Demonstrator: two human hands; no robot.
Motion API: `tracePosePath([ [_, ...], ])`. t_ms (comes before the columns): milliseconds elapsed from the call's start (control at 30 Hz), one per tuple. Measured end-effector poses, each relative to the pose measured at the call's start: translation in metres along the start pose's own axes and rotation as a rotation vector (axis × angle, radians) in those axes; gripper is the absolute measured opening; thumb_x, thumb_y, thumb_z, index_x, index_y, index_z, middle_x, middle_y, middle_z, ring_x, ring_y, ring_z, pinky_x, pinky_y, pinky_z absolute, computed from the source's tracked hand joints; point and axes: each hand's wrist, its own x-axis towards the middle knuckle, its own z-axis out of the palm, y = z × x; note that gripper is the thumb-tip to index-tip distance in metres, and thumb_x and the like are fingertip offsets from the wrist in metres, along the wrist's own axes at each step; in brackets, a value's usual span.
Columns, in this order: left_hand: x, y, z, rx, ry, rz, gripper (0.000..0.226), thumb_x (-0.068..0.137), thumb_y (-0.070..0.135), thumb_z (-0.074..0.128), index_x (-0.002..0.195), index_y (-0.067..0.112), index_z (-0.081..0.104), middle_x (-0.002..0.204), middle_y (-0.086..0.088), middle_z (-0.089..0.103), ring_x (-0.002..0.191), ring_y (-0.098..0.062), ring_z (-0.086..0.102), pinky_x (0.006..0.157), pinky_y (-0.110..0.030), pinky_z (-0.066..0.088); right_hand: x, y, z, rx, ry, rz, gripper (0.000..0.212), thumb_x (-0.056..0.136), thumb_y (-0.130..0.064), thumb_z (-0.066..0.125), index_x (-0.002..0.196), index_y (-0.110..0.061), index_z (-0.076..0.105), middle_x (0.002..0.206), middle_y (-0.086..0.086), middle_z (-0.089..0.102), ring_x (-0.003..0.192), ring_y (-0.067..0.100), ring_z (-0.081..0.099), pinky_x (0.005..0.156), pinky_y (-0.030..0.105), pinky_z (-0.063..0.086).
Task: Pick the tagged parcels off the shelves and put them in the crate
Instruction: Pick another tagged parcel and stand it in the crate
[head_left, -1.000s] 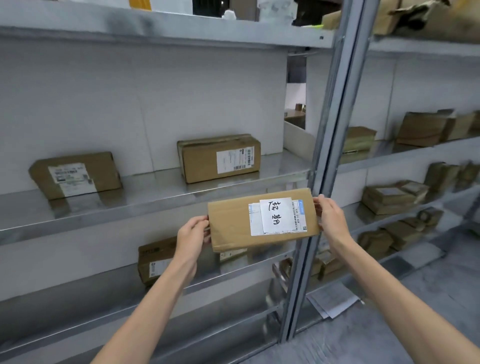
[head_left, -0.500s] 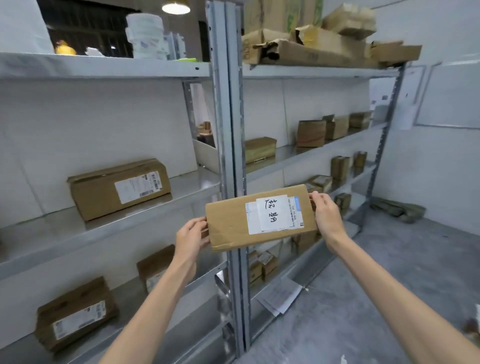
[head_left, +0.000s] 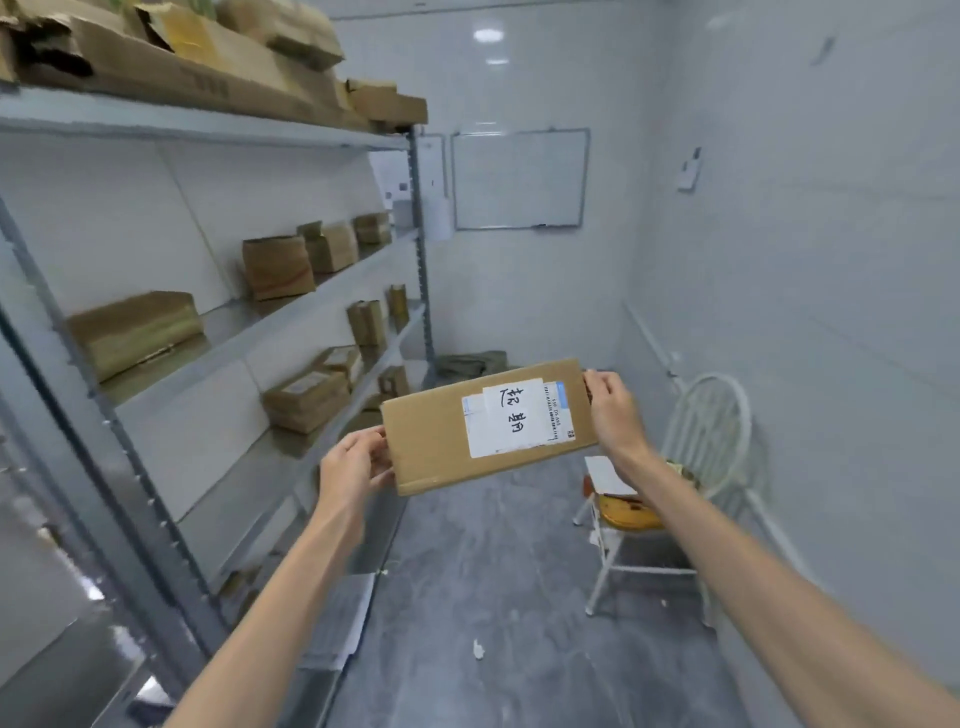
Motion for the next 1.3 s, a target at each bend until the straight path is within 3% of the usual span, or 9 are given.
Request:
tracePosePath([
  [133, 0.013, -0.008, 0.054, 0.024, -0.231, -0.040, 0.019, 0.098, 0.009, 0.049, 0.101, 0.008, 0.068, 0.098, -0.013, 0.073, 0.088, -0.023, 0.069, 0.073, -0.032, 0.056, -0.008, 0.012, -0.051, -0.073, 0.219, 0.033, 0.033, 0.102, -0.042, 0.041, 0.105, -0.015, 0.061, 0.102, 0.004, 0.069, 0.097, 0.022, 0.063, 0.089, 0.040, 0.049],
  [300, 0.004, -0.019, 0.100, 0.062, -0.475, -0.087, 0.018, 0.098, 0.008, 0.050, 0.103, 0.007, 0.067, 0.099, -0.011, 0.072, 0.090, -0.022, 0.069, 0.074, -0.031, 0.058, -0.044, 0.024, -0.107, -0.095, 0.479, 0.085, 0.028, 0.101, -0.033, 0.042, 0.104, -0.012, 0.061, 0.098, 0.002, 0.067, 0.096, 0.023, 0.063, 0.082, 0.036, 0.049],
  [433, -0.028, -0.044, 0.136, 0.109, -0.681, -0.146, 0.016, 0.097, 0.006, 0.049, 0.100, 0.007, 0.064, 0.089, -0.007, 0.068, 0.077, -0.018, 0.066, 0.063, -0.024, 0.057, -0.098, 0.037, -0.158, -0.152, 0.669, 0.152, 0.030, 0.100, -0.034, 0.042, 0.106, -0.013, 0.062, 0.095, -0.005, 0.066, 0.095, 0.020, 0.062, 0.084, 0.035, 0.048],
  [600, -0.092, -0.097, 0.170, 0.197, -0.894, -0.256, 0.017, 0.094, 0.003, 0.048, 0.094, 0.008, 0.064, 0.071, -0.001, 0.066, 0.050, -0.005, 0.063, 0.056, -0.022, 0.054, -0.182, 0.054, -0.219, -0.237, 0.839, 0.255, 0.030, 0.101, -0.033, 0.040, 0.109, -0.013, 0.061, 0.099, -0.003, 0.065, 0.091, 0.016, 0.059, 0.073, 0.027, 0.044],
  [700, -0.136, -0.132, 0.187, 0.219, -1.021, -0.336, 0.019, 0.092, 0.005, 0.050, 0.102, 0.004, 0.065, 0.080, -0.007, 0.070, 0.064, -0.014, 0.066, 0.069, -0.034, 0.055, -0.231, 0.063, -0.255, -0.283, 0.942, 0.313, 0.029, 0.101, -0.033, 0.039, 0.109, -0.015, 0.061, 0.102, -0.002, 0.066, 0.094, 0.017, 0.060, 0.076, 0.029, 0.045],
  [800, -0.180, -0.164, 0.198, 0.260, -1.141, -0.390, 0.013, 0.094, 0.007, 0.049, 0.091, 0.010, 0.061, 0.075, -0.005, 0.062, 0.056, -0.009, 0.062, 0.062, -0.027, 0.054, -0.276, 0.077, -0.286, -0.319, 1.024, 0.371, 0.029, 0.101, -0.033, 0.038, 0.110, -0.017, 0.060, 0.101, -0.002, 0.065, 0.093, 0.017, 0.060, 0.075, 0.028, 0.045],
  [967, -0.254, -0.217, 0.217, 0.320, -1.199, -0.474, 0.023, 0.096, 0.008, 0.050, 0.113, 0.003, 0.064, 0.102, -0.011, 0.071, 0.092, -0.024, 0.069, 0.088, -0.037, 0.057, -0.345, 0.112, -0.331, -0.354, 1.142, 0.442, 0.030, 0.100, -0.035, 0.037, 0.112, -0.017, 0.059, 0.115, 0.004, 0.061, 0.095, 0.016, 0.061, 0.079, 0.032, 0.048],
  [1167, -0.339, -0.284, 0.223, 0.423, -1.208, -0.542, 0.027, 0.099, 0.010, 0.047, 0.120, 0.002, 0.061, 0.107, -0.011, 0.069, 0.096, -0.025, 0.068, 0.079, -0.031, 0.056, -0.413, 0.166, -0.381, -0.404, 1.233, 0.529, 0.027, 0.103, -0.032, 0.038, 0.111, -0.017, 0.059, 0.120, 0.004, 0.054, 0.089, 0.009, 0.054, 0.074, 0.025, 0.040],
  [1300, -0.392, -0.330, 0.215, 0.471, -1.204, -0.649, 0.024, 0.097, 0.010, 0.045, 0.109, 0.006, 0.066, 0.103, -0.012, 0.071, 0.093, -0.026, 0.068, 0.082, -0.032, 0.055, -0.450, 0.199, -0.415, -0.424, 1.230, 0.612, 0.027, 0.103, -0.032, 0.037, 0.112, -0.018, 0.060, 0.117, 0.000, 0.050, 0.088, 0.008, 0.052, 0.080, 0.025, 0.037],
])
